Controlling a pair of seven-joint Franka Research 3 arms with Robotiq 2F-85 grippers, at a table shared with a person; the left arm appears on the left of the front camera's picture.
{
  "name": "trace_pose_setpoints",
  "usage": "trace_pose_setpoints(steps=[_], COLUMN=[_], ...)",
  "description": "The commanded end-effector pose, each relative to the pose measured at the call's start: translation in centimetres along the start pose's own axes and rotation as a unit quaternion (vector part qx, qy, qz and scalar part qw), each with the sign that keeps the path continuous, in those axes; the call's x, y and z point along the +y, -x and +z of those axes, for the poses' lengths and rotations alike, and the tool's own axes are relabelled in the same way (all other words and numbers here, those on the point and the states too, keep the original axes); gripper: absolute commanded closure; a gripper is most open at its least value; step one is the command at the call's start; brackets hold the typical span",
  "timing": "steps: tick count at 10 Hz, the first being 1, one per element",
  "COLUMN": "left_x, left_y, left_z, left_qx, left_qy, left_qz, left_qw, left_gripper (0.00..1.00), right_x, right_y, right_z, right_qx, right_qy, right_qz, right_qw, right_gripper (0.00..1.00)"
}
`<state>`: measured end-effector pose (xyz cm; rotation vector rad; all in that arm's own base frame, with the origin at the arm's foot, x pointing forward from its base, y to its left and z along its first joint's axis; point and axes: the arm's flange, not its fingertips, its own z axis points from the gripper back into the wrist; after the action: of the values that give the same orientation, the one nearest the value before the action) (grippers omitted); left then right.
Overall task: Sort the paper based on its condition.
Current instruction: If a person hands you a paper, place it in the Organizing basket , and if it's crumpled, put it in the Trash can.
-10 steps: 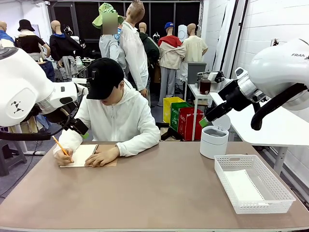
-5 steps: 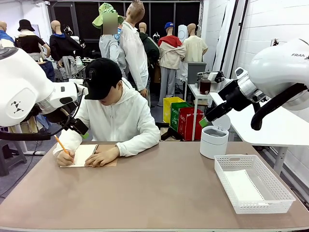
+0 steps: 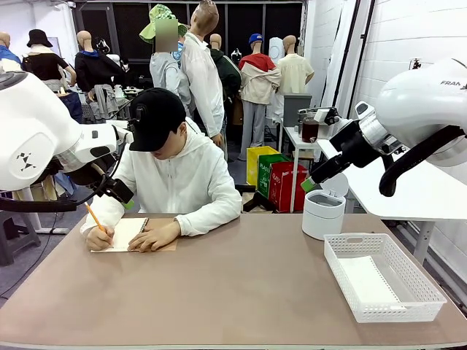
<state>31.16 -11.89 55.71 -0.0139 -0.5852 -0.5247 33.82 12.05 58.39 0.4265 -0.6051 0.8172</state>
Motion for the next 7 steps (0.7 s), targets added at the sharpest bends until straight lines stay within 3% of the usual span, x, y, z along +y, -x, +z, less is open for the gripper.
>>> trace_pose_setpoints(steps=[1,7], left_x=[0.09,0.09], left_y=[0.0,0.0], left_z=[0.0,0.0], left_qx=[-0.003,-0.003], left_qy=[0.003,0.003], left_qz=[0.002,0.002], left_qw=[1.0,1.0], left_gripper=[0.0,0.0], right_x=[0.23,0.23], right_y=[-0.18,-0.18], right_z=[-0.13,-0.13], right_qx=[-0.003,-0.003], right_qy=[0.007,0.007], right_qz=[-0.007,-0.007], right_qw=[1.0,1.0], right_gripper=[0.0,0.0])
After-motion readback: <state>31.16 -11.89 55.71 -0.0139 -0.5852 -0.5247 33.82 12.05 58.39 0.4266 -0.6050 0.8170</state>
